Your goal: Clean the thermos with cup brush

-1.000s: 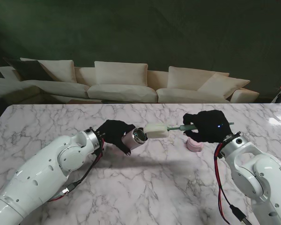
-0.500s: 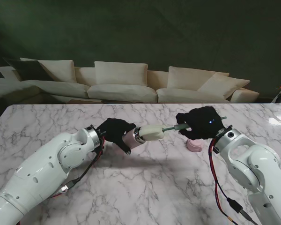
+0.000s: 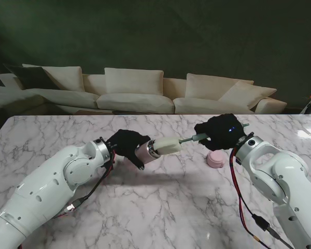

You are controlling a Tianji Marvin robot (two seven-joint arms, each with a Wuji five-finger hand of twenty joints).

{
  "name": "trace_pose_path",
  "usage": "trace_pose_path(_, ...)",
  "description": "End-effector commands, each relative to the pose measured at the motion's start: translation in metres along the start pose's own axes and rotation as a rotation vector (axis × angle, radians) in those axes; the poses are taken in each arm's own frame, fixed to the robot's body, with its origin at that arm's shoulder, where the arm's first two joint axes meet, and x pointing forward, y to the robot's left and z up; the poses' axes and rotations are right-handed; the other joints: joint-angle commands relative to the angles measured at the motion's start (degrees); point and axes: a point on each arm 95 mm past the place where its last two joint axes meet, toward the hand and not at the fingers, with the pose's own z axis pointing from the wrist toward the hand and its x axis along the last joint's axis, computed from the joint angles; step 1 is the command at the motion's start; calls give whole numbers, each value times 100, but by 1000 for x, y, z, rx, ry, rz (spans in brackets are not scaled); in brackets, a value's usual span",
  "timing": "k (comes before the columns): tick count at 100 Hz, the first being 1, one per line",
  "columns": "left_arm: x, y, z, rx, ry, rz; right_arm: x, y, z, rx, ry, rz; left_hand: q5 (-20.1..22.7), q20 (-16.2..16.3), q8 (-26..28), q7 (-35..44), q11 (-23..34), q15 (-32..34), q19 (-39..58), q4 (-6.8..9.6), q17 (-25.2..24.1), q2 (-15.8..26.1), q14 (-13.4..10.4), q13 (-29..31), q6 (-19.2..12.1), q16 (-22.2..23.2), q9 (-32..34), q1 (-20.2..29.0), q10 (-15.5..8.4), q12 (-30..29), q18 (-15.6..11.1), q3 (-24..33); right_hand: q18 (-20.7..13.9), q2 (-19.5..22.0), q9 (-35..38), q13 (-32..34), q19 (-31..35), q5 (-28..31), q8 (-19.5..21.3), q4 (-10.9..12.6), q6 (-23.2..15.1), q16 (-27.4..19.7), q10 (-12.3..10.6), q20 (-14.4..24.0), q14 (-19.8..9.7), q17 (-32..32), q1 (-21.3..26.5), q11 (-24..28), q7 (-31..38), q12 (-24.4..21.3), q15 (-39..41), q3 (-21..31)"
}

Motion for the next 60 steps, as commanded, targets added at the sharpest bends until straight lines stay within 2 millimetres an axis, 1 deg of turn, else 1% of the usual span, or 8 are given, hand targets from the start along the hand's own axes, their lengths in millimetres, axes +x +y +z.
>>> trace_pose_path(1,1,-6,1,-1,8,11,-3,0,0,6,-6,-15,495,86,259,677,653,624,250,405,120,1991,-277,437,-965,194,129,1810,-327,236,-516,2422,52,181,355,152,611,142,-110,159,-208,372,-86,21,-168,266,245,317,213,87,567,298)
trace_pose_path(19,1,-5,2,-8,7,12,-4,3,1,3,-6,-31,497,92,257,674,666,642,269,404,139,1987,-286,456,-962,203,134,1804,-320,245,-515,2426,50,143,502,155,765,193,-210,154,-92,522,-94,-2,-273,459,231,447,189,189,878,343)
trace_pose_path(31,1,-5,3,-13,6,12,-4,5,3,9,4,-43,500,93,255,673,671,647,276,404,150,1983,-287,464,-970,205,137,1802,-309,247,-516,2432,-8,110,640,150,967,247,-335,145,31,641,-106,51,-315,492,209,555,168,259,1102,397)
trace_pose_path(53,1,-5,5,-17,0,9,-2,3,7,26,7,-83,501,91,251,666,672,648,278,404,148,1993,-288,469,-956,206,130,1804,-298,244,-507,2441,-39,100,644,149,1071,275,-467,132,151,700,-138,93,-337,508,181,700,136,341,1196,433)
trace_pose_path(58,1,-5,5,-17,-1,9,-2,2,7,35,1,-90,503,91,251,666,675,647,280,402,151,1991,-281,471,-960,206,131,1801,-302,244,-509,2438,-48,105,639,149,1078,276,-507,122,218,703,-158,96,-345,508,135,703,126,343,1197,423)
trace_pose_path(60,1,-5,5,-17,-2,8,-2,2,7,40,-3,-92,504,91,251,665,674,646,281,402,153,1988,-281,470,-958,206,131,1803,-298,243,-509,2440,-89,122,640,150,1084,279,-581,117,230,702,-181,98,-369,510,77,695,135,337,1184,433)
